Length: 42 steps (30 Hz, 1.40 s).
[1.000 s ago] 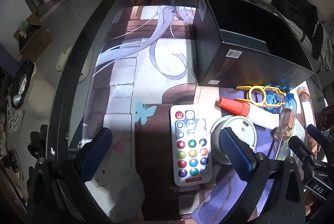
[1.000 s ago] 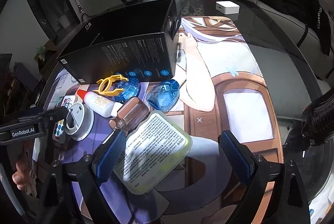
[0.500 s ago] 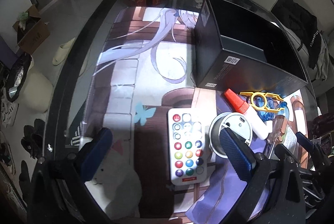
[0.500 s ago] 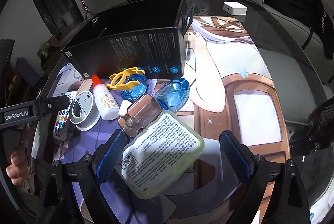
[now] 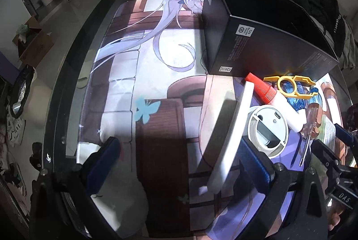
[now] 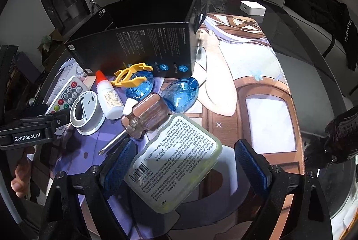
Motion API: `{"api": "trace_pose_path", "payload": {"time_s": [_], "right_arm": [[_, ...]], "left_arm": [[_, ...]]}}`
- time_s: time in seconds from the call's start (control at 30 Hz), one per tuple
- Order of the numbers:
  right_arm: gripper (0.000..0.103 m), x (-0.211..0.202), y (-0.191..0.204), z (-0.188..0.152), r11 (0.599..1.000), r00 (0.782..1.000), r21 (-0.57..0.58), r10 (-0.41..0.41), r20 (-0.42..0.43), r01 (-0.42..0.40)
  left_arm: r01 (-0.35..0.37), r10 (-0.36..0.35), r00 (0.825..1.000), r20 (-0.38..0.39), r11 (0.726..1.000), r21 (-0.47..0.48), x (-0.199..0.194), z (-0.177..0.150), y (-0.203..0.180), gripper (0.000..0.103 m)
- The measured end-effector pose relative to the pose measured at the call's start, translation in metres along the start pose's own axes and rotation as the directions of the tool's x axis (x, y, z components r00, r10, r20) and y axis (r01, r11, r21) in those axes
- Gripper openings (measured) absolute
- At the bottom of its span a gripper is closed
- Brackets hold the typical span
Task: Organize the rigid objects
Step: 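Grasp the white remote with the left tool while the right tool grasps the clear container, then lower the remote and container into the black box and open both tools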
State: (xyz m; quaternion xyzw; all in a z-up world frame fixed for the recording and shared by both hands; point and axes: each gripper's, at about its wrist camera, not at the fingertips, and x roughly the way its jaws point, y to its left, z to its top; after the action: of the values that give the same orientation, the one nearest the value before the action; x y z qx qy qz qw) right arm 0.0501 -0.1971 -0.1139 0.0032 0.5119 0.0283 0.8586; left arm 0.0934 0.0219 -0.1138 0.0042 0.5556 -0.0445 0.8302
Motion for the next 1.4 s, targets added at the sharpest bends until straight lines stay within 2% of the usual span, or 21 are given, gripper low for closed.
{"api": "trace_pose_path", "payload": {"time_s": [0.07, 0.2, 0.27, 0.3, 0.33, 0.4, 0.43, 0.5, 0.63, 0.73, 0.8, 0.93, 1.03, 1.1, 1.2, 1.3, 1.4], "right_arm": [[0.085, -0.001, -0.007, 0.001, 1.000, 1.000, 0.009, -0.011, 0.001, 0.011], [0.084, -0.003, -0.013, 0.002, 1.000, 1.000, 0.031, -0.004, -0.008, 0.004], [0.079, -0.003, -0.012, 0.002, 1.000, 1.000, 0.027, 0.000, -0.010, 0.000], [0.076, -0.003, -0.011, 0.003, 1.000, 1.000, 0.014, 0.004, -0.008, -0.004], [0.074, -0.004, -0.008, 0.003, 1.000, 1.000, -0.006, 0.010, -0.010, -0.010], [0.066, -0.004, -0.003, 0.003, 0.999, 1.000, -0.039, 0.009, -0.010, -0.009], [0.066, -0.004, -0.001, 0.003, 0.999, 1.000, -0.052, 0.010, -0.012, -0.011], [0.065, -0.006, 0.001, 0.002, 0.998, 1.000, -0.063, 0.017, -0.010, -0.018], [0.064, -0.008, 0.003, 0.000, 0.997, 1.000, -0.070, 0.030, -0.010, -0.030], [0.057, -0.011, 0.002, 0.003, 0.997, 0.999, -0.072, 0.036, 0.012, -0.035], [0.057, -0.015, 0.005, 0.004, 0.995, 0.999, -0.095, 0.034, 0.030, -0.031], [0.057, -0.011, 0.007, 0.000, 0.995, 0.999, -0.089, 0.052, 0.003, -0.051], [0.057, -0.015, 0.009, 0.000, 0.994, 0.998, -0.103, 0.049, 0.025, -0.046], [0.057, -0.024, 0.010, 0.001, 0.994, 0.997, -0.106, 0.042, 0.062, -0.035], [0.057, -0.038, 0.010, 0.004, 0.994, 0.991, -0.102, 0.048, 0.127, -0.035], [0.057, -0.056, 0.011, 0.009, 0.995, 0.973, -0.091, 0.060, 0.221, -0.040], [0.057, -0.078, 0.014, 0.012, 0.995, 0.935, -0.091, 0.063, 0.350, -0.033]], "left_arm": [[0.003, -0.003, 1.000, -0.001, 1.000, 0.009, 0.000, 0.001, 0.001, 0.103], [0.012, -0.012, 1.000, -0.017, 1.000, 0.025, 0.000, 0.002, 0.000, 0.100], [0.025, -0.025, 1.000, 0.001, 0.998, 0.061, -0.004, 0.004, -0.006, 0.086], [0.012, -0.012, 1.000, 0.006, 0.996, 0.084, -0.006, 0.005, -0.010, 0.072], [0.006, -0.008, 1.000, 0.016, 0.994, 0.108, -0.009, 0.005, -0.015, 0.065], [0.018, -0.020, 1.000, 0.015, 0.992, 0.125, -0.011, 0.005, -0.019, 0.053], [0.022, -0.025, 1.000, 0.015, 0.991, 0.133, -0.013, 0.004, -0.021, 0.046], [0.026, -0.029, 0.999, 0.017, 0.988, 0.150, -0.015, 0.004, -0.025, 0.038], [0.011, -0.015, 1.000, 0.025, 0.987, 0.163, -0.019, 0.002, -0.030, 0.038], [0.019, -0.023, 0.999, 0.023, 0.989, 0.145, -0.021, 0.003, -0.025, 0.038], [0.017, -0.021, 0.999, 0.029, 0.990, 0.140, -0.022, 0.003, -0.021, 0.038], [0.011, -0.019, 0.998, 0.062, 0.991, 0.131, -0.028, -0.001, -0.024, 0.038], [0.017, -0.031, 0.994, 0.101, 0.990, 0.139, -0.040, -0.002, -0.028, 0.038], [0.014, -0.037, 0.988, 0.150, 0.988, 0.151, -0.053, -0.002, -0.031, 0.038], [0.001, -0.042, 0.968, 0.246, 0.986, 0.167, -0.076, -0.003, -0.035, 0.038], [-0.018, -0.044, 0.932, 0.359, 0.986, 0.165, -0.100, -0.003, -0.037, 0.038], [-0.016, -0.049, 0.887, 0.458, 0.990, 0.138, -0.122, -0.002, -0.034, 0.038]]}}
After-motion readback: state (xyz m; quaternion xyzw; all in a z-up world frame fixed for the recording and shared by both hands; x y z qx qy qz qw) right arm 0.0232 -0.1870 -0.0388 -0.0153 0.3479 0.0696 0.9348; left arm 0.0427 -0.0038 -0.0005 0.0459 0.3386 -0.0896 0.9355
